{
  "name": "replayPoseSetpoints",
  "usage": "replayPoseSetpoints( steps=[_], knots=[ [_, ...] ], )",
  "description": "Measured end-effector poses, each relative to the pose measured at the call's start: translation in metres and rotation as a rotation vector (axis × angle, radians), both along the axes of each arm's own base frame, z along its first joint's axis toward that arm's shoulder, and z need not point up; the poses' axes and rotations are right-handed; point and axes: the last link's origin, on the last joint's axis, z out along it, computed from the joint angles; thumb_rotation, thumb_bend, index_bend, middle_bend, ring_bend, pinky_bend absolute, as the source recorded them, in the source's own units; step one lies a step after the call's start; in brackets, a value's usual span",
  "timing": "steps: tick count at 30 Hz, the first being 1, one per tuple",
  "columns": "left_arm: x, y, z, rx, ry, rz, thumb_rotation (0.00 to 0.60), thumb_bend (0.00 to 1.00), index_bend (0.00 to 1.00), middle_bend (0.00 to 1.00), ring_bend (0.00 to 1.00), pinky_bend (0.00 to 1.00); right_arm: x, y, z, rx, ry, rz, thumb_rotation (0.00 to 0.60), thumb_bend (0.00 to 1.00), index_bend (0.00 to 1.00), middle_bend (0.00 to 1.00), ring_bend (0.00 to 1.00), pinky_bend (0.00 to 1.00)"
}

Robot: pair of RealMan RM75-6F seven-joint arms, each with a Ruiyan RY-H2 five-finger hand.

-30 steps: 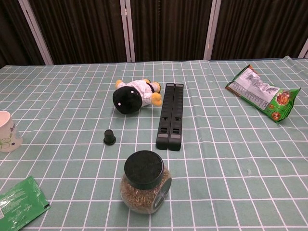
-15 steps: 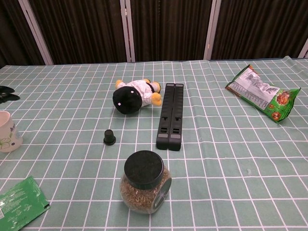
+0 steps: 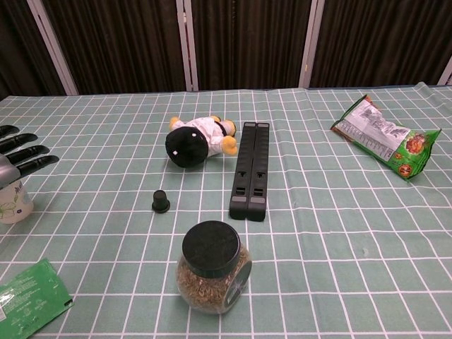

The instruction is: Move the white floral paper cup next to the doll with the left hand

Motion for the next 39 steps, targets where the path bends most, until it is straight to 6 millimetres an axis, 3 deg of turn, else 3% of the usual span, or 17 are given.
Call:
replayPoseSetpoints(
  steps=[4,9,15,21,24,30,34,37,39],
  knots=[
    [0.0,0.003,-0.005,0.006,-0.002,-0.026,0.6,0.05,0.48,0.38,0.31,0.32,-0.002,-0.001,0.001,-0.004,0.001,-0.009,0.6,0.0,0.0,0.0,0.0,0.0],
    [0.0,0.007,-0.007,0.039,-0.001,-0.027,0.6,0.05,0.63,0.5,0.43,0.43,-0.003,-0.001,0.001,-0.006,-0.001,-0.013,0.6,0.0,0.0,0.0,0.0,0.0],
    [0.002,0.01,-0.001,0.066,-0.042,-0.013,0.6,0.05,0.64,0.51,0.43,0.44,-0.003,-0.002,0.001,-0.006,0.0,-0.015,0.6,0.0,0.0,0.0,0.0,0.0],
    [0.012,0.015,0.012,0.097,-0.21,0.026,0.6,0.05,0.61,0.48,0.42,0.43,-0.002,-0.002,0.001,-0.006,-0.002,-0.013,0.6,0.0,0.0,0.0,0.0,0.0],
    [0.019,0.019,0.019,0.099,-0.387,0.086,0.6,0.04,0.59,0.45,0.39,0.41,-0.002,-0.002,0.001,-0.005,-0.001,-0.013,0.6,0.0,0.0,0.0,0.0,0.0],
    [0.025,0.031,0.025,0.014,-0.924,0.328,0.6,0.04,0.54,0.41,0.34,0.38,-0.004,-0.004,0.0,-0.002,0.003,-0.023,0.6,0.0,0.0,0.0,0.0,0.0],
    [0.024,0.04,0.018,-0.069,-1.273,0.523,0.6,0.04,0.53,0.4,0.34,0.37,-0.006,-0.005,-0.001,-0.002,0.007,-0.031,0.6,0.0,0.0,0.0,0.0,0.0],
    [0.022,0.045,0.01,-0.116,-1.436,0.648,0.6,0.04,0.51,0.38,0.32,0.36,-0.007,-0.006,-0.001,-0.003,0.01,-0.037,0.6,0.0,0.0,0.0,0.0,0.0],
    [0.019,0.049,0.003,-0.136,-1.486,0.708,0.6,0.04,0.46,0.31,0.26,0.32,-0.008,-0.007,-0.001,-0.004,0.012,-0.044,0.6,0.0,0.0,0.0,0.0,0.0]
  ],
)
